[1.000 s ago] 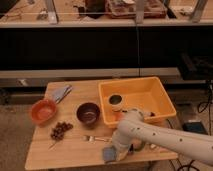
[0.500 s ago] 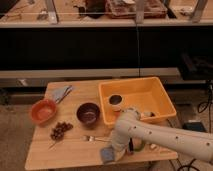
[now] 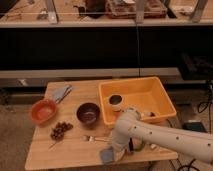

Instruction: Wipe table surface with sponge

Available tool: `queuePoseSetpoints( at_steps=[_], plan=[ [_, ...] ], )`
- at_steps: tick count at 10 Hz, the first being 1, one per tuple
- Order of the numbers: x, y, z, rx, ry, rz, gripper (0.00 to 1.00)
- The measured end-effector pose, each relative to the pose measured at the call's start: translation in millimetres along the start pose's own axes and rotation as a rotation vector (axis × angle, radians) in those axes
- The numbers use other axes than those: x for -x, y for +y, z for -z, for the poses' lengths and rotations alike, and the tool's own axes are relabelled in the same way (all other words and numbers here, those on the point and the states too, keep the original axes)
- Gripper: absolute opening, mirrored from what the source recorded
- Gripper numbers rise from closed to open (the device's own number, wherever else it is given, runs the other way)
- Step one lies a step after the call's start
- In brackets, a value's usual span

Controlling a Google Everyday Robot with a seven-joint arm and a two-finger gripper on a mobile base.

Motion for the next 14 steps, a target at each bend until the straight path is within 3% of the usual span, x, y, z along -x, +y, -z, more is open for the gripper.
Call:
queuePoseSetpoints(
  at_steps=[5,9,14],
  plan=[
    [73,-51,27,-0.080,-0.070,0.178,0.00],
    [133,-92,12,-0.096,-0.098,0.292,0.00],
    [141,-96,7,-0.084,-0.088,0.315,0.00]
  ],
)
